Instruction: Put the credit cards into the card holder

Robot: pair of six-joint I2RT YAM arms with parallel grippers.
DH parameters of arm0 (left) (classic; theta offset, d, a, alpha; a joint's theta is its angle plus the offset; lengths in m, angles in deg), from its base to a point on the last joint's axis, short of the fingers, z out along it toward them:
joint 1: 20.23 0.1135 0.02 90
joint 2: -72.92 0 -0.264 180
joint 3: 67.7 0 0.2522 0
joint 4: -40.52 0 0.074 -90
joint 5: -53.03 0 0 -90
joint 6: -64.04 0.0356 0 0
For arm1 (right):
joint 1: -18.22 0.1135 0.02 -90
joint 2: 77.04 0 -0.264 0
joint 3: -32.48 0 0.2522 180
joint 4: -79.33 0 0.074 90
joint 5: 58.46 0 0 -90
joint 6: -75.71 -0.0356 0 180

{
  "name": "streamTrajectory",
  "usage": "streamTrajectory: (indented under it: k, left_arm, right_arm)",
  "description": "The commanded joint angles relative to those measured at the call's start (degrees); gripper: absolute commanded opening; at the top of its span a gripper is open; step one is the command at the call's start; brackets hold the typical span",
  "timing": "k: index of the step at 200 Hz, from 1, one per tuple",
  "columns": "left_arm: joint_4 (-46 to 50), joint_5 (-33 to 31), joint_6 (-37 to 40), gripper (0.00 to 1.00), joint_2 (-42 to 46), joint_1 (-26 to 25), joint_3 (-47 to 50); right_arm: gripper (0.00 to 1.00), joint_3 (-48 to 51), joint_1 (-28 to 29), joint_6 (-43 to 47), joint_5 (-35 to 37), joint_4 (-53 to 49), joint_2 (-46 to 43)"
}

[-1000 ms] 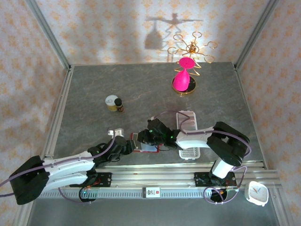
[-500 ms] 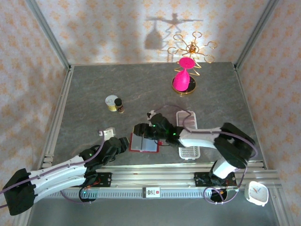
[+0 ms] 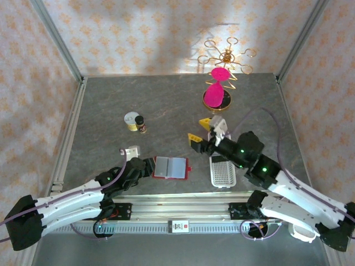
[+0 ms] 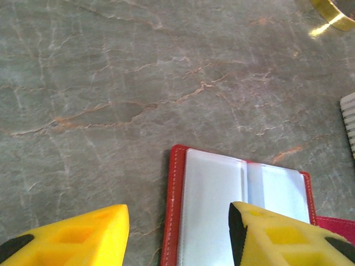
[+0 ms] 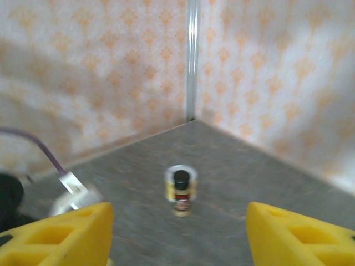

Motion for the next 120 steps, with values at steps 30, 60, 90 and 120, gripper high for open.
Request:
streamTrajectory:
  k: [30,60,90,120]
  left_arm:
    - [-5.7,1.9,3.0,0.52,-2.1,-0.3,-2.4]
    - [-6.2,2.3,3.1,0.52,-3.2,-0.3,-2.2]
    - [-7.5,3.5,2.9,0.52,-3.6,-0.3,-1.5]
    - [-9.4,4.2,2.8,0.52,-3.7,-0.2,-0.2]
  right_arm:
    - [0.71,-2.3,0.2,38.8,9.2,-30.2,-2.7]
    - [0.74,3.1,-1.9,43.7,13.8,-35.0,-4.4]
    - [0.77,9.6,-4.6,48.9,18.6,-35.7,-3.3]
    - [0.82,14.7,-7.5,52.6,20.5,-29.3,-0.8]
